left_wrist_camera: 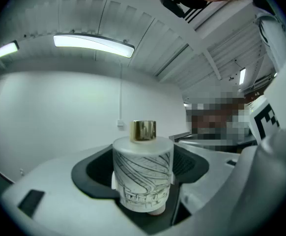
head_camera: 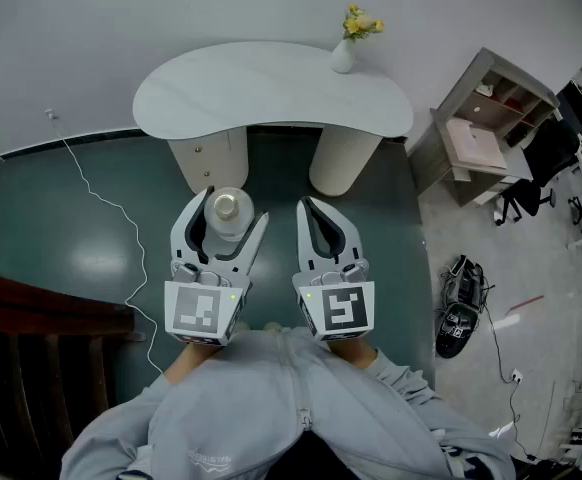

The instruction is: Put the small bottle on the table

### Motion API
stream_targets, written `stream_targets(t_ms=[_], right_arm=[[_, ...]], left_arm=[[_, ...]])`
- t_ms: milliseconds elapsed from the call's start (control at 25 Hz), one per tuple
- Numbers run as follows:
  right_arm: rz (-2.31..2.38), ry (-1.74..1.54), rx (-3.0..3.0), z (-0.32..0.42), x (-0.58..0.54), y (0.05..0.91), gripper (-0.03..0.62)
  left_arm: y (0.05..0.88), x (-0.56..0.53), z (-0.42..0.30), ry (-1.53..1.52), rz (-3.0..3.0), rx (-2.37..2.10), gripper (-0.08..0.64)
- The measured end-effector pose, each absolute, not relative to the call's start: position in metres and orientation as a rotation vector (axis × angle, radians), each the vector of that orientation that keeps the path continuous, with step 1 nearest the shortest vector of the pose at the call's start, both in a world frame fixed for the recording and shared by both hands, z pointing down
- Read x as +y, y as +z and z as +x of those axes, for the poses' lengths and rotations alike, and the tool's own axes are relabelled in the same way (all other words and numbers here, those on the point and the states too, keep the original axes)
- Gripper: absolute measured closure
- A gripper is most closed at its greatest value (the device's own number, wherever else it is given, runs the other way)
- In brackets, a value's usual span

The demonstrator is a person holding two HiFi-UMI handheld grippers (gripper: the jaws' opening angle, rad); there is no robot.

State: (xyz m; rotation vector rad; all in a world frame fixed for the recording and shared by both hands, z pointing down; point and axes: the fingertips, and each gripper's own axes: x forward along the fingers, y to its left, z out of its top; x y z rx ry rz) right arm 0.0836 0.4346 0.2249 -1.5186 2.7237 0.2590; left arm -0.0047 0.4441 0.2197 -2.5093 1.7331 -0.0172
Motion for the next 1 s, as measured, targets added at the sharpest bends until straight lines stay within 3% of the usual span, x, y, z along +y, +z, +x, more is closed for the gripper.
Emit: stream_targets(t_ms=[560,1000], right_arm=[[-1.468,0.297,2.732,0.104,0.411,0.227,0.566],[-1.500,0.252,2.729,0.087,0.316,0.242,0.566]], left_arm=[[0.228,0.419,0.021,-0.003,-2.517,1.746,0.227],[0.244,0.322,0.002,-0.005,-2.543,1.724,0.227]])
